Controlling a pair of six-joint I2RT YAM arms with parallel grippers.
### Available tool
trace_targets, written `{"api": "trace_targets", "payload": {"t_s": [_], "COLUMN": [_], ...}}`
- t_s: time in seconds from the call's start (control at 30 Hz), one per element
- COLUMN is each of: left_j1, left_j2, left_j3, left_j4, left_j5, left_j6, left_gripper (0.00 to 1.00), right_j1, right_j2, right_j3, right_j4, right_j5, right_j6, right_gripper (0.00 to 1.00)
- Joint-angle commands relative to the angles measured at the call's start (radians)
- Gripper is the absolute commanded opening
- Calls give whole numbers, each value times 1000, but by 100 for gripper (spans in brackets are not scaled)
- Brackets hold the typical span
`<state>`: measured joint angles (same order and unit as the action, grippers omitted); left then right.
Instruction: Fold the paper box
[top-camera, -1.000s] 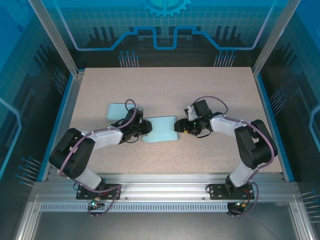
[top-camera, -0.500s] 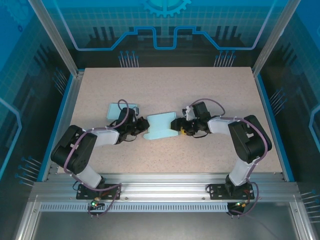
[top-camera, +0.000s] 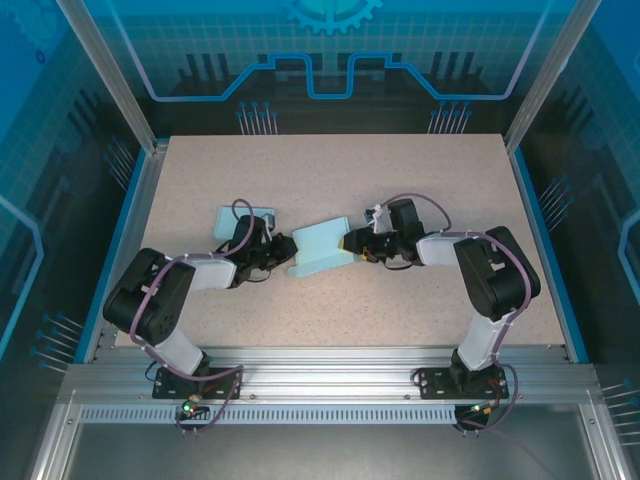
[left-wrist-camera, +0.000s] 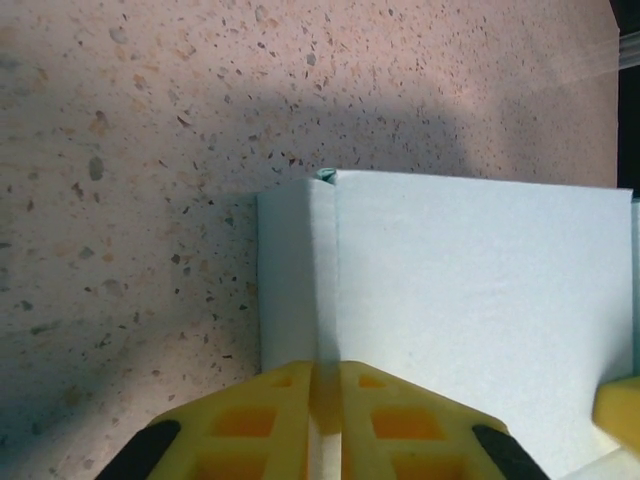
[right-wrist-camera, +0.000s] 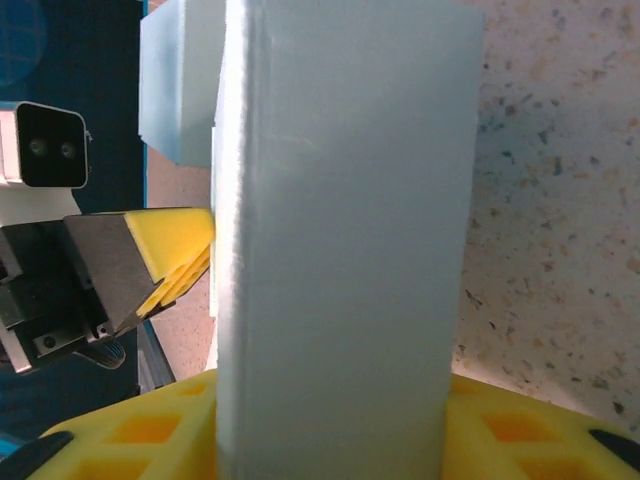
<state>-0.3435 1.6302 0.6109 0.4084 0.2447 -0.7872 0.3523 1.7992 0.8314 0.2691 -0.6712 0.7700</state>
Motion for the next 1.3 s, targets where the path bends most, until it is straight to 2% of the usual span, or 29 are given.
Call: {"api": "trace_targets", "payload": {"t_s": [0.0, 0.07, 0.17, 0.23, 0.3, 0.4, 0.47, 0.57, 0.7, 0.8, 0.9, 1.1, 1.17, 1.27], "left_j1": [2, 2, 1, 0, -12, -74, -182, -334, -435, -500, -520, -526, -531, -539], "left_j2": [-22, -69, -157, -223, -290, -388, -446, -484, -451, -362, -272, -139, -96, -43], "left_j3": [-39, -35, -37, -41, -69, -134, -200, -262, -237, -197, -196, -150, -136, -113], "left_j4": [-112, -107, -91, -72, -9, 126, 242, 329, 268, 275, 437, 596, 652, 726], "left_j5": [14, 21, 15, 3, -15, -61, -137, -204, -300, -469, -594, -690, -725, -767], "left_j6": [10, 20, 55, 107, 193, 419, 668, 1026, 1294, 1437, 1501, 1590, 1627, 1677], "left_gripper": [20, 27, 47, 57, 63, 73, 82, 98, 98, 99, 99, 96, 92, 79], "right_j1": [-5, -7, -15, -26, -42, -78, -104, -140, -171, -177, -177, -176, -176, -176], "right_j2": [-32, -57, -92, -119, -148, -194, -224, -258, -282, -291, -299, -314, -317, -318], "right_j3": [-6, 0, 24, 29, 24, 31, 38, 74, 84, 78, 73, 67, 65, 60], "right_j4": [14, -50, -171, -217, -248, -318, -371, -482, -545, -550, -559, -559, -559, -559], "right_j5": [-43, -40, -30, -39, -60, -98, -129, -160, -205, -233, -239, -243, -243, -242], "right_j6": [6, 8, 6, 20, 40, 65, 77, 63, 67, 81, 82, 86, 89, 88], "right_gripper": [43, 43, 41, 40, 40, 40, 40, 40, 40, 40, 40, 40, 40, 40]}}
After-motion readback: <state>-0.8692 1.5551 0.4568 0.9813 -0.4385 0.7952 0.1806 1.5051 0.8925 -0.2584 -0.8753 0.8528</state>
